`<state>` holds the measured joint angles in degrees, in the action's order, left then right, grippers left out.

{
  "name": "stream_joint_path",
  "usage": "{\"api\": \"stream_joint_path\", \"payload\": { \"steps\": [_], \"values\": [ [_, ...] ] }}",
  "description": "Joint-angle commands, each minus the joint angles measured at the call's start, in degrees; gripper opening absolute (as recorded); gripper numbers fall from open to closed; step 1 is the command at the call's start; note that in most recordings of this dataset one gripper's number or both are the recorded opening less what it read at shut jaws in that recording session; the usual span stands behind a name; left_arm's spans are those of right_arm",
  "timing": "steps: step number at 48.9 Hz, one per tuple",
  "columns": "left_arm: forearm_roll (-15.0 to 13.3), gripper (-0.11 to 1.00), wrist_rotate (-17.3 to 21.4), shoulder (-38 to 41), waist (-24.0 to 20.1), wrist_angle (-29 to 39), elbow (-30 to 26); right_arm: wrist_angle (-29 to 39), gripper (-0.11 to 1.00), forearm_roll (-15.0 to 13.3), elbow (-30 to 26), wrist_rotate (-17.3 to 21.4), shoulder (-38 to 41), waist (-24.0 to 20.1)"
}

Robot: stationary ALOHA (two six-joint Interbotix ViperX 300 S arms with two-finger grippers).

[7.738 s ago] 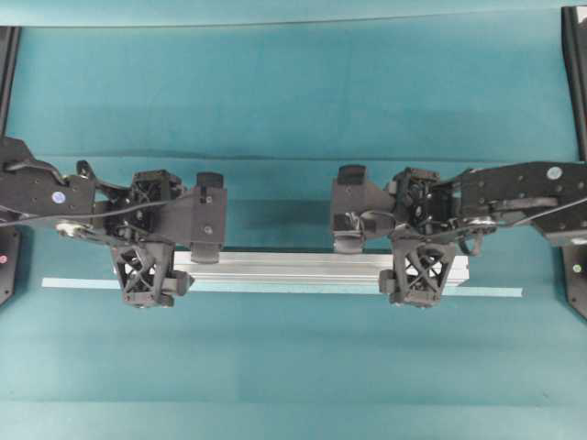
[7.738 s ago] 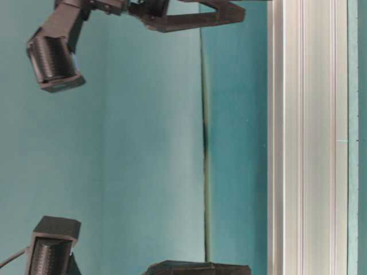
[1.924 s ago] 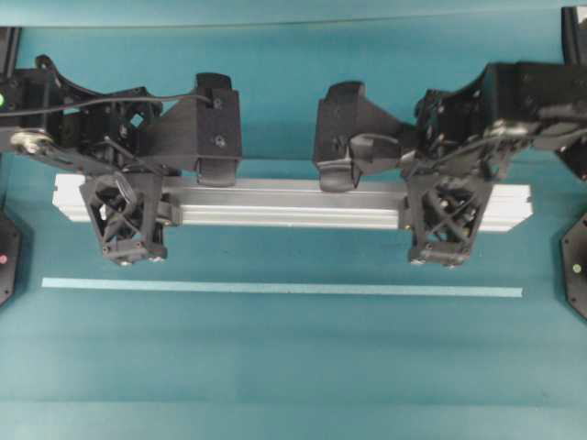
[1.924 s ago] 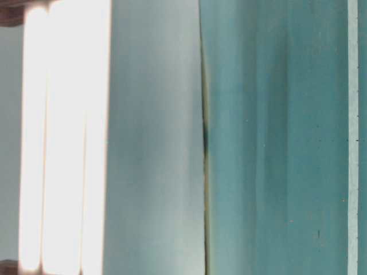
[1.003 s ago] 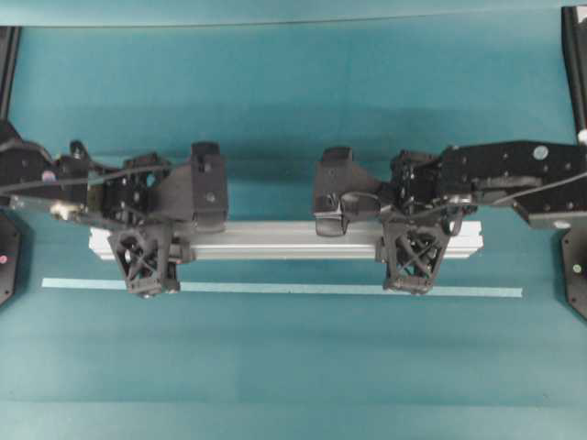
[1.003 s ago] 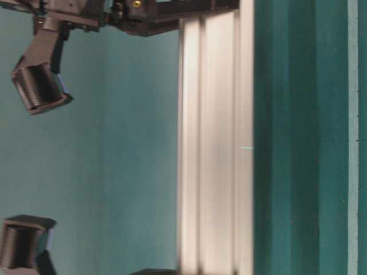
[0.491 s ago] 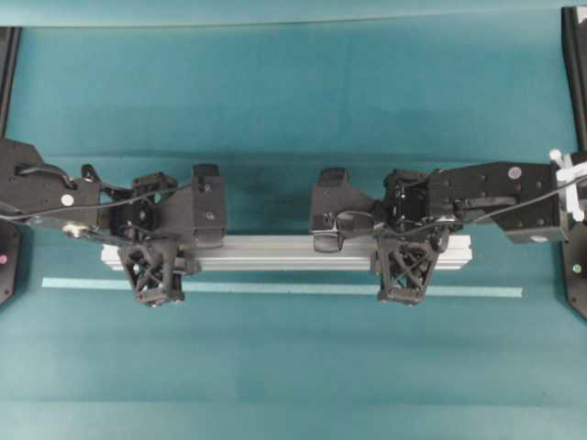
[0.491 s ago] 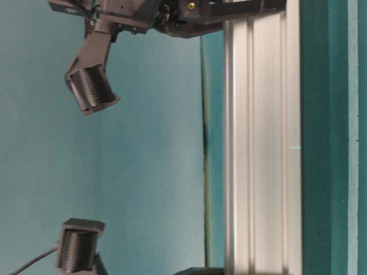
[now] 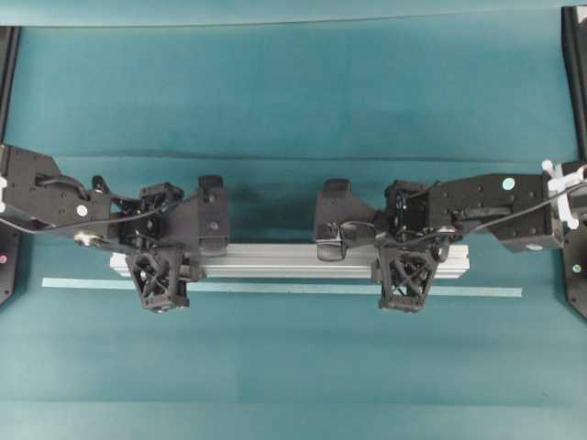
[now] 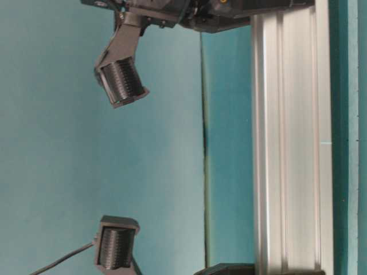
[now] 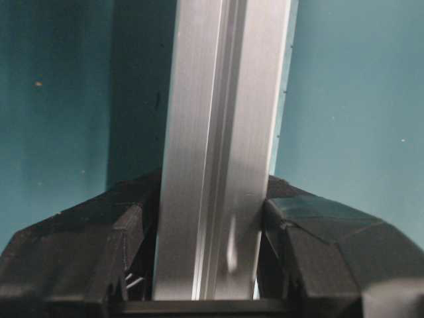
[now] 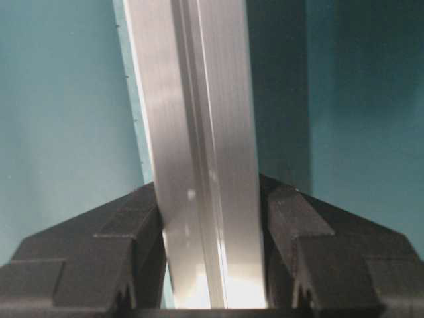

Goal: Lift the metal rail with both hands.
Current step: 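Lower the rail onto the table beside the strip and open both grippers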

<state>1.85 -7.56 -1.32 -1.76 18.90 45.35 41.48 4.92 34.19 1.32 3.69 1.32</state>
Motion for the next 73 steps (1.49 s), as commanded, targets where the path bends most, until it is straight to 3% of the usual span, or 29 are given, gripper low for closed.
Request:
{"api": "stream_joint_path", "payload": {
  "steps": [1, 42, 56, 73],
  "values": [
    [-0.18, 0.36, -1.93, -0.09, -0.62, -0.62, -0.35, -0.26, 0.39, 0.62, 0.18, 0.53, 0.26, -1.23],
    [-0.18, 0.36, -1.14, 1.93, -0.53, -2.02, 0.0, -2.29, 0.39, 1.32, 1.58, 0.26, 1.05, -2.02],
    [-0.18, 0.36, 1.76, 1.76, -0.09, -3.78, 0.97, -10.46, 0.39, 2.37, 1.76, 1.41, 1.05, -2.02],
    [-0.18, 0.36, 2.72, 1.85, 0.7, -5.36, 0.79, -7.29, 0.39, 2.37, 3.34, 1.76, 0.88, -1.85]
  ]
}}
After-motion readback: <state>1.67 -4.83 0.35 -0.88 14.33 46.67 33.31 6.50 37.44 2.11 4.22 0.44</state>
